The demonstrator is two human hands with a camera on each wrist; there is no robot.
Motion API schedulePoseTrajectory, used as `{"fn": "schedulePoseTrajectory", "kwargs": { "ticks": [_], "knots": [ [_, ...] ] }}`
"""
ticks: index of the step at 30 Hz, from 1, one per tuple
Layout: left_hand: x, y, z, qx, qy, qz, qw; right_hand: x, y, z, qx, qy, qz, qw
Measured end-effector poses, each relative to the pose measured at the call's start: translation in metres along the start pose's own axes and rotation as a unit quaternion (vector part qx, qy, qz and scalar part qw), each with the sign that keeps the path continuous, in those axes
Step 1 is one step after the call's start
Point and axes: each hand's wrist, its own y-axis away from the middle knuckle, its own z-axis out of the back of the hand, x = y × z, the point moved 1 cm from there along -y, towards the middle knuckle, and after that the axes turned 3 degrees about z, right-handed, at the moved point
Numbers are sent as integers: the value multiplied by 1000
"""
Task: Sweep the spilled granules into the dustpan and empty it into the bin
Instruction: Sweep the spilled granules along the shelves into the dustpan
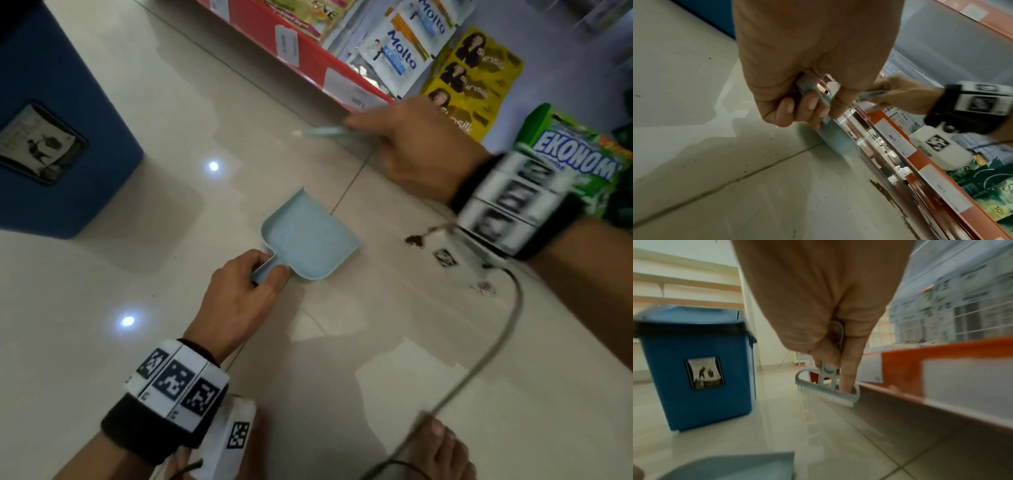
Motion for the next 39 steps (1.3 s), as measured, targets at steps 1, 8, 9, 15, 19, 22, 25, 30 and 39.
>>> {"fn": "schedulePoseTrajectory", "kwargs": {
  "ticks": [1,8,9,15,19,22,25,30,39],
  "knots": [
    [-1,0,0,-2,-5,-3,1000,6,-16,-6,-6,-3,18,1000],
    [-3,3,-1,0,-27,26,999,-3,-17,-44,90,96,-2,991],
    [-4,4,-1,3,-26,26,999,-14,-1,-43,98,87,-10,991],
    [-14,11,-4,24,-20,6,999,-57,120,-20,165,38,-60,984],
    [-20,17,-6,20,-34,-8,999,-61,128,-13,90,16,-42,995],
    [-23,25,-8,23,-50,-14,998,-43,90,-18,32,-8,2,999],
    [-24,34,-6,22,-64,-15,998,-24,56,-31,26,-8,59,998],
    [-16,45,3,15,-88,3,996,-40,74,-46,131,62,124,982],
    [-20,42,-5,42,-93,-6,995,-93,174,-20,98,33,81,991]
  ]
}}
